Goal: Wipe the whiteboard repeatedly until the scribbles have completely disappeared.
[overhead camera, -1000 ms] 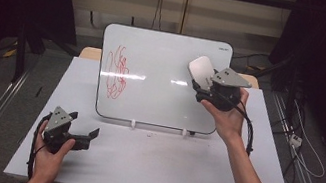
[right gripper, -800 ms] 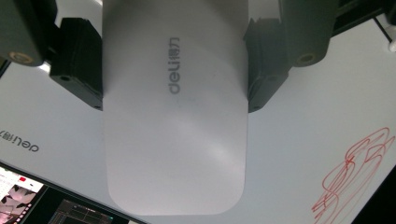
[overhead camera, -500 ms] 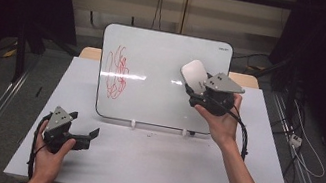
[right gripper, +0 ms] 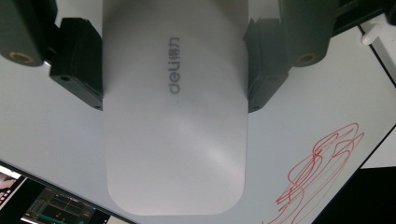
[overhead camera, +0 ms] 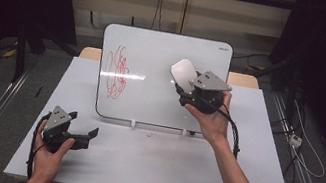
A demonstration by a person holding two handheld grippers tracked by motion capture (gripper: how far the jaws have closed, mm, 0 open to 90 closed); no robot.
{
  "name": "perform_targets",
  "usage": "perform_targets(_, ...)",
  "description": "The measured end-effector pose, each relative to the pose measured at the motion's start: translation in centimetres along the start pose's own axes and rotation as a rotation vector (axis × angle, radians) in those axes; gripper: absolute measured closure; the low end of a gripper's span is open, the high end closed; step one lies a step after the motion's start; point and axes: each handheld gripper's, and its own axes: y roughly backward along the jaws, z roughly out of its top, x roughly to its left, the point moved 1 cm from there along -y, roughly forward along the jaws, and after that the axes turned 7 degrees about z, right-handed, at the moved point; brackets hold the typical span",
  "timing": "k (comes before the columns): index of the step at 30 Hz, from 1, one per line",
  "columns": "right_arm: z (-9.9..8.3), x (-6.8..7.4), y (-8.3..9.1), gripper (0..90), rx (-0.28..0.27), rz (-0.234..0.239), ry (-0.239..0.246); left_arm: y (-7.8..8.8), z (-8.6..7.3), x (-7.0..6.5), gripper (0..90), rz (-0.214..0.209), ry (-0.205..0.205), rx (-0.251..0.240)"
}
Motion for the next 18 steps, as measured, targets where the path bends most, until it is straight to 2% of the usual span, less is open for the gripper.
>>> perform_targets(14, 1.5, 2.6, -2.8, 31.8, 0.001, 0.054, 0.050, -0.1, 0.1, -0.2, 5.2, -0.001, -0.017, 0.008)
perform_targets(18, 2.3, 2.9, -4.0, 31.8, -0.001, 0.062, 0.043, 0.0, 0.1, -0.3, 5.1, -0.005, -0.017, 0.005)
